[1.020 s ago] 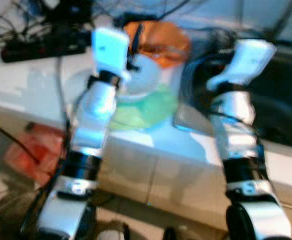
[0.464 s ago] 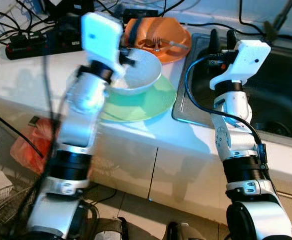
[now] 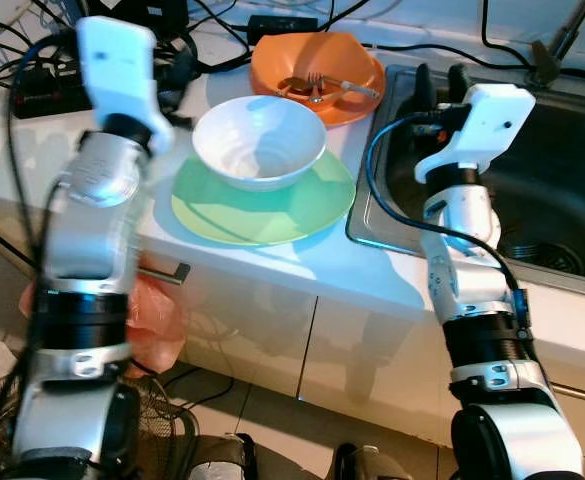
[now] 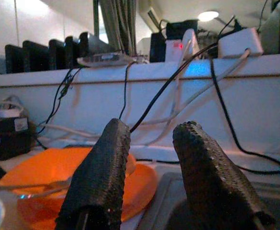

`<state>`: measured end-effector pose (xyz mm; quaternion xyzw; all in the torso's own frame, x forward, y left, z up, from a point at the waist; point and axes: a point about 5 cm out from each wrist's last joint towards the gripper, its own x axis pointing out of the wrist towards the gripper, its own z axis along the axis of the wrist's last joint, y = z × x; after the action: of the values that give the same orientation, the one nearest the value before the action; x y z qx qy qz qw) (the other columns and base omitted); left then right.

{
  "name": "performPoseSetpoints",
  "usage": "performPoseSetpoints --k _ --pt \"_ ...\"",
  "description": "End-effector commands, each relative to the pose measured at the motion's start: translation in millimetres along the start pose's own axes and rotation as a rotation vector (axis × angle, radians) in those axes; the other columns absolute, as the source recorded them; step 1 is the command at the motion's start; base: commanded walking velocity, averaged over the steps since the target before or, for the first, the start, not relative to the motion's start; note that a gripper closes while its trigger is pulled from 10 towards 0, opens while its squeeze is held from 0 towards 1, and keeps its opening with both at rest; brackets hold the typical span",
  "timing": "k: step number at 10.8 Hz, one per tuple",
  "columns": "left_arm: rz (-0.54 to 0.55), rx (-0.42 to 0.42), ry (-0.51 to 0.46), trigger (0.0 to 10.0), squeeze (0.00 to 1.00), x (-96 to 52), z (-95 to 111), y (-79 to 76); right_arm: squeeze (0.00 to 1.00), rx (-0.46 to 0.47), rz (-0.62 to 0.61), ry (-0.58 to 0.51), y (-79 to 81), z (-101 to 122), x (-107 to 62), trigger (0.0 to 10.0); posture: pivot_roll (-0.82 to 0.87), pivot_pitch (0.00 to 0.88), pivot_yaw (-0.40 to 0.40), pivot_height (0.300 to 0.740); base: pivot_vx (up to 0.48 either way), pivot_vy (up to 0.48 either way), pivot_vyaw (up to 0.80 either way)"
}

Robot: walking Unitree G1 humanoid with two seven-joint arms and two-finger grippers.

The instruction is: Kitchen organization

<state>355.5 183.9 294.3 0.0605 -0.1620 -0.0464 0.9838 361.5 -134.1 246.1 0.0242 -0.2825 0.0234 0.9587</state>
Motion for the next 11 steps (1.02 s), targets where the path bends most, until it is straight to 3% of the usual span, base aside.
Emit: performPoseSetpoints --k 1,2,4,6,7,8,9,11 --pt "-0.024 -0.042 -0.011 10.0 0.0 -0.5 11 2.1 0.0 0.001 0.0 0.017 0.4 -3 -2.0 10.0 0.07 0.126 0.017 0.74 0.0 0.0 0.0" --pt "-0.072 -0.086 0.011 10.0 1.0 -4.4 13 6.0 0.0 0.0 0.001 0.02 0.6 -4 -2.4 10.0 0.07 0.13 0.019 0.74 0.0 0.0 0.0" --pt "-0.096 -0.113 0.06 10.0 1.0 -11.0 10 19.0 0.0 -0.003 0.001 0.027 0.6 -5 -2.7 10.0 0.07 0.141 0.017 0.74 0.0 0.0 0.0" --pt "-0.149 -0.167 0.169 10.0 1.0 -23.1 -1 40.8 0.0 -0.005 -0.003 0.039 0.4 -7 -3.2 10.0 0.08 0.156 0.02 0.74 0.0 0.0 0.0" --pt "-0.171 -0.112 0.229 10.0 1.0 -26.4 -6 46.6 0.0 -0.006 -0.004 0.042 0.3 -8 -3.1 10.0 0.08 0.161 0.023 0.74 0.0 0.0 0.0" --pt "-0.163 -0.153 0.204 10.0 1.0 -24.7 -3 49.6 0.0 -0.005 -0.007 0.043 0.7 -8 -2.7 10.0 0.08 0.164 0.028 0.74 0.0 0.0 0.0" --pt "-0.168 -0.17 0.196 10.0 0.06 -24.1 -3 51.0 0.0 -0.003 -0.008 0.043 1.1 -8 -2.8 10.0 0.08 0.164 0.028 0.74 0.0 0.0 0.0" --pt "-0.244 -0.222 0.176 10.0 0.0 -21.0 -5 41.1 0.0 -0.003 -0.013 0.043 -0.3 -8 -3.7 10.0 0.08 0.166 0.029 0.74 0.0 0.0 0.0"
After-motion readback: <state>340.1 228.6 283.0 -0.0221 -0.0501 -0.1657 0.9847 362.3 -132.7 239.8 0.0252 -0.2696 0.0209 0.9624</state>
